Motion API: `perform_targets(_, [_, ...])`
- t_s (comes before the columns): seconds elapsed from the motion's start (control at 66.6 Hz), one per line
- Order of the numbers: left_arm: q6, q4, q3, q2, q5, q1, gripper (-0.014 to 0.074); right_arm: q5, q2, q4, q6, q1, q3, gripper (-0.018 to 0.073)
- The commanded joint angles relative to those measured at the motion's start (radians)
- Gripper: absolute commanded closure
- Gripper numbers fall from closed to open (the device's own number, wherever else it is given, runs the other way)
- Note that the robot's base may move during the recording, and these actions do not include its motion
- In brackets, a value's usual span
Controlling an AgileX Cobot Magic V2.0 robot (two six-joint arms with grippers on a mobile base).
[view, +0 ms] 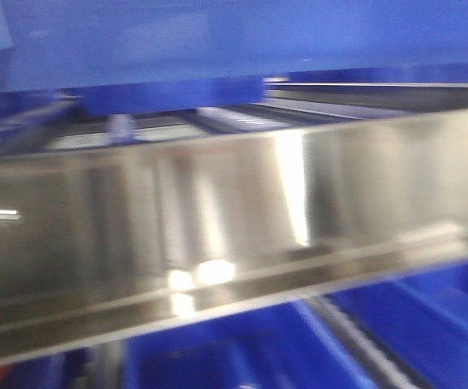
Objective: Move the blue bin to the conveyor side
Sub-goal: 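Hold the bin with both grippers while driving away from the rack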
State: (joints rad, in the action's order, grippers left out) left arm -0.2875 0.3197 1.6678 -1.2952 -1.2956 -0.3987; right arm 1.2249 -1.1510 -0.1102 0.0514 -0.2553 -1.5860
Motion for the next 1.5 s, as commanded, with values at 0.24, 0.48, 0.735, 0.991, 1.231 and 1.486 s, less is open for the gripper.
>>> perform_targets(0.24, [0.018, 0.006, 0.011, 0.017, 0.075, -0.008, 0.0613, -0.110, 0.022, -0.004, -0.016, 0.001, -0.016, 0.0634])
perform_targets(0.48, [0.018, 0.007, 0.011, 0.017, 0.075, -0.008, 0.0613, -0.110, 0.022, -0.004, -0.016, 0.001, -0.016, 0.0634])
perform_targets(0.735, [0.018, 0.007, 0.011, 0.017, 0.075, -0.008, 0.0613, -0.110, 0.022, -0.004, -0.016, 0.001, -0.016, 0.0634])
perform_targets(0.991, [0.018, 0.007, 0.011, 0.017, 0.075, -0.008, 0.0613, -0.110, 0.022, -0.004, -0.016, 0.001, -0.016, 0.0634])
perform_targets(1.231, [0.018, 0.007, 0.011, 0.017, 0.075, -0.008, 0.0613, -0.110, 0.022, -0.004, -0.016, 0.001, -0.016, 0.0634])
perform_targets(1.486, [0.018, 0.007, 0.011, 0.017, 0.075, -0.008, 0.0613, -0.110, 0.022, -0.004, -0.016, 0.001, -0.016, 0.0634])
